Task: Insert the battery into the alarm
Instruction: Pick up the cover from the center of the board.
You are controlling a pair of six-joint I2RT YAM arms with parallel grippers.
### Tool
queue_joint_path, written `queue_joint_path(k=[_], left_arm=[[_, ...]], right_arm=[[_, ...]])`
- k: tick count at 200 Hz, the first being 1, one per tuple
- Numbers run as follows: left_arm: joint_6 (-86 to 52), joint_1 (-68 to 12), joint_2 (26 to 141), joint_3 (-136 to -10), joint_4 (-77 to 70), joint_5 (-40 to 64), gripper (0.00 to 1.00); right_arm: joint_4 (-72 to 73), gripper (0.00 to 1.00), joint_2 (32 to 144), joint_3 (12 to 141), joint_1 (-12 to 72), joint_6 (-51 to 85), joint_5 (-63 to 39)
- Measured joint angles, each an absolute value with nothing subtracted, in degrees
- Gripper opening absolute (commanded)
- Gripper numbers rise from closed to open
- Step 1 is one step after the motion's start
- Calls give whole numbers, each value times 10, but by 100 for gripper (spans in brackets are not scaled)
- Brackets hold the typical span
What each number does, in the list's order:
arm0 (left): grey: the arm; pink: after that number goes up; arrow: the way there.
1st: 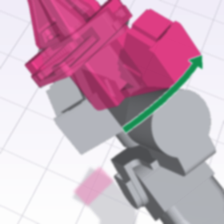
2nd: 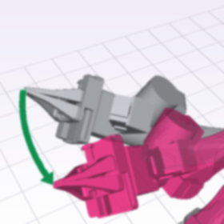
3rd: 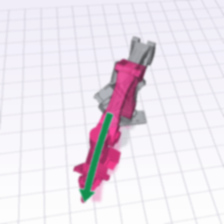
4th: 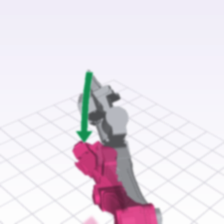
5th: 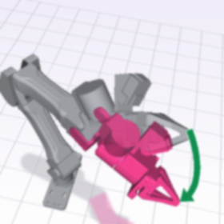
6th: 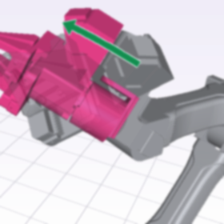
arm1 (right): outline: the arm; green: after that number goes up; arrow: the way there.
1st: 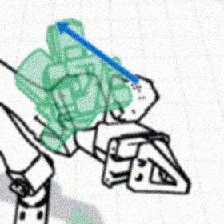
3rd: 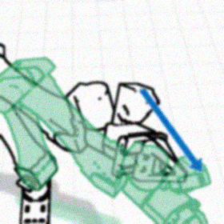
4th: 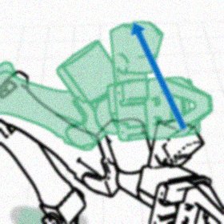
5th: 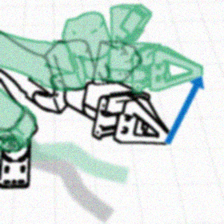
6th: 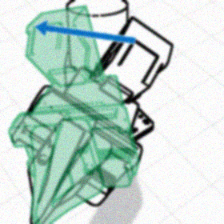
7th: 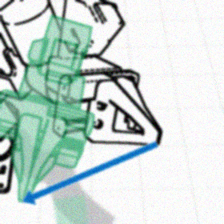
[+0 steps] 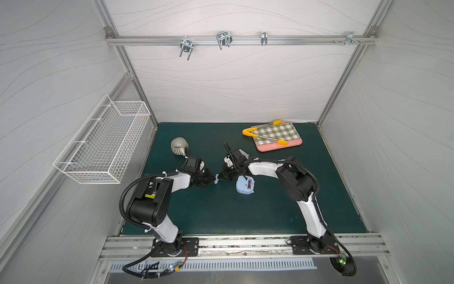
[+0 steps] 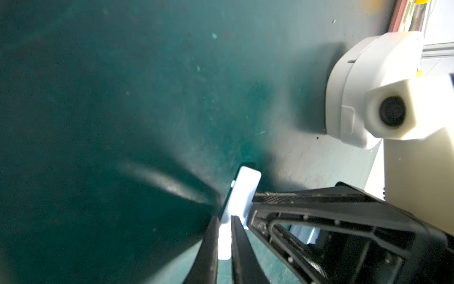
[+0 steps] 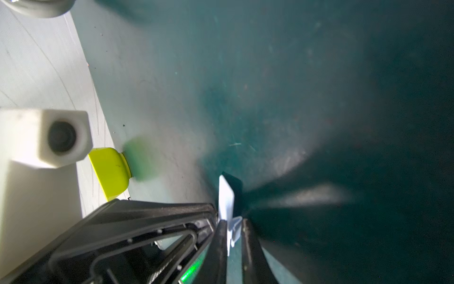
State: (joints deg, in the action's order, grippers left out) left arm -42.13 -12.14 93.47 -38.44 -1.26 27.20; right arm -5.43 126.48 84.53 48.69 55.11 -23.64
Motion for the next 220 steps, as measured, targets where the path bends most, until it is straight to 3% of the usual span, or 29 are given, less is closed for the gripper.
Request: queue_joint_path(k=[115,159,220], left_arm=[[-423,-122,928,-382,-5,273,18],[-421,-125,887,-370,32,240,33],[-413,-125,743,-358,94,159,43]], right_arm=[[-54,1,1265,844,486,557,-244],[-55,2,1263,844,486,555,-245],[-85,2,1205,823,485,521,-225]])
